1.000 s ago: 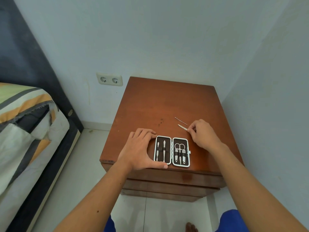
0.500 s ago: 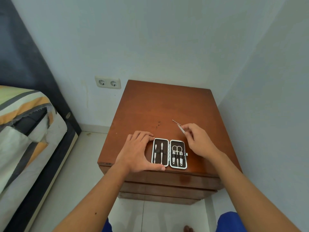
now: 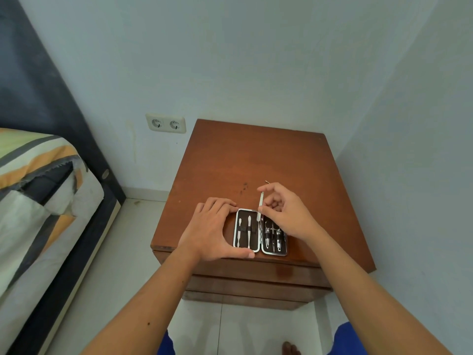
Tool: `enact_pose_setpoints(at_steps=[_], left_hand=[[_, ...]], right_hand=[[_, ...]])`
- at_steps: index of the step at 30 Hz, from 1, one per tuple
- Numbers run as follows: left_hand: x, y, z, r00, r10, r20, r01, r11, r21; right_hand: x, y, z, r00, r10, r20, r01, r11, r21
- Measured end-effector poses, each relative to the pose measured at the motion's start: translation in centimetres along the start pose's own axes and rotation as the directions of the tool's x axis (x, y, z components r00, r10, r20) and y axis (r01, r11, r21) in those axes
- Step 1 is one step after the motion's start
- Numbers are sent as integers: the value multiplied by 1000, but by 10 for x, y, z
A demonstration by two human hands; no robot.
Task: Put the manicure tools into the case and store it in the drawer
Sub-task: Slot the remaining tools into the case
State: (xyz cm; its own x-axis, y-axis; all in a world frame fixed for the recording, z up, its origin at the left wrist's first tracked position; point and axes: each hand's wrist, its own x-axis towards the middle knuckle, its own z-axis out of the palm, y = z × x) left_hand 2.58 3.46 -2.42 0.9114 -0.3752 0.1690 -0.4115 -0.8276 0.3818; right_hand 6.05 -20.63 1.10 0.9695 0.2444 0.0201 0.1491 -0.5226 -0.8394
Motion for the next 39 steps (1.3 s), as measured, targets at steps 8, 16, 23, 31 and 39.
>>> enact_pose_setpoints(at_steps=[8,16,23,31,39], left_hand=[[0,0,1,1000,0,-2,0,1000,0],[0,-1,1,1000,2,-2,-2,1000,4],[-1,-1,1,1000,6,-4,-6,1000,9],[0,-2,2,1000,6,-10,-6,1000,0],[-1,-2,3,1000,5,-15,-5,1000,-12]], right_hand=[[2,14,14,999,-35,-7,34,995,-98],[-4,10,13,997,-56,53,70,946,-318],[-18,6,10,981,-3,193,90,891,-444],[-30,8,15,986,-41,162,107,900,-422],[-34,14,12,981,-52,189,118,928,-353]])
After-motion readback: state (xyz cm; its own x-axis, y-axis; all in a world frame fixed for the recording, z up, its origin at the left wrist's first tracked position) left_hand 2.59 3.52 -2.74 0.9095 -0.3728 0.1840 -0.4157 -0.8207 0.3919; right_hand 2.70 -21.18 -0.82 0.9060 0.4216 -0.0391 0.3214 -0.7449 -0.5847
